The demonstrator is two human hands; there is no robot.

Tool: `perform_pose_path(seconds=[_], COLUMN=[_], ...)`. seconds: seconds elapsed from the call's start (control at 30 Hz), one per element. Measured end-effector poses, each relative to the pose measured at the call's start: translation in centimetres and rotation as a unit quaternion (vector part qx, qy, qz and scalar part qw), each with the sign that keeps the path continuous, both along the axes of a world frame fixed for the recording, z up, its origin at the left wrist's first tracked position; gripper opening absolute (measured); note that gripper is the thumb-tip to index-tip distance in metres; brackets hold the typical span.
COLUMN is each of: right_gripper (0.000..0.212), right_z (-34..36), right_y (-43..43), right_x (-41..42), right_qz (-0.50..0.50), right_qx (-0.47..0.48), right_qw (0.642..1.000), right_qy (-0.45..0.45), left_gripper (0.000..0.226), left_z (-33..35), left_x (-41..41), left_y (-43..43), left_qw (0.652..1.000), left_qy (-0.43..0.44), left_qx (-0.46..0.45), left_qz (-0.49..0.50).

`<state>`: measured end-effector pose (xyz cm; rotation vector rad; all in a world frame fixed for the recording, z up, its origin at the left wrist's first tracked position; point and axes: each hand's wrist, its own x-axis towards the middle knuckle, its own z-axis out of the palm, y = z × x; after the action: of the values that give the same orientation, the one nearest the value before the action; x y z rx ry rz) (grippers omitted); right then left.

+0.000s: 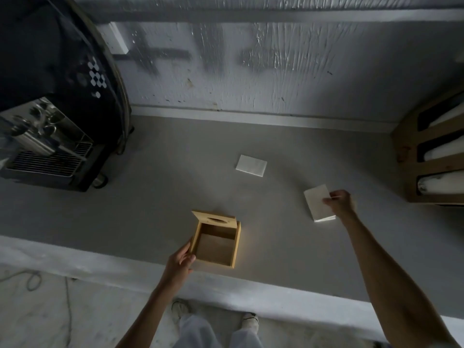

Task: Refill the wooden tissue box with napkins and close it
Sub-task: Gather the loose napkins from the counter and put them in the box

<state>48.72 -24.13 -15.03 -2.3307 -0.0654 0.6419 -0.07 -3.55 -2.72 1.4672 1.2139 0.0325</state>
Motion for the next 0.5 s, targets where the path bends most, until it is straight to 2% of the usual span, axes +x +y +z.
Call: perform_pose_path(seconds=[0.13, 0.3, 0.4, 0.5], right_gripper=[0.025, 0.031, 0.048, 0.05], right_z=[3.6, 6.0, 5.7, 5.6], right_y=[1.1, 1.8, 1.7, 1.9], right_x=[-3.6, -5.0, -5.3, -5.6], right_qz=[0.016, 0.027, 0.027, 0.011], right_qx=[-0.042, -0.09, -0.131, -0.163], right_qw=[0.998, 0.991, 0.988, 0.984], right_qy=[-0.041, -0.093, -0.08, -0.074], left_gripper=[0.05, 0.051, 0.051, 0.051], left_z=[-0.2, -0.1, -0.1, -0.2], left_x=[-0.3, -0.2, -0.3, -0.4], left_y=[0.1, 0.0, 0.0, 0.0], left_qw=[1.0, 1.0, 1.0, 1.0], left_qy=[-0.01, -0.01, -0.008, -0.012], left_qx=[-0.01, -0.012, -0.013, -0.01], left_qz=[0.01, 0.008, 0.002, -0.002])
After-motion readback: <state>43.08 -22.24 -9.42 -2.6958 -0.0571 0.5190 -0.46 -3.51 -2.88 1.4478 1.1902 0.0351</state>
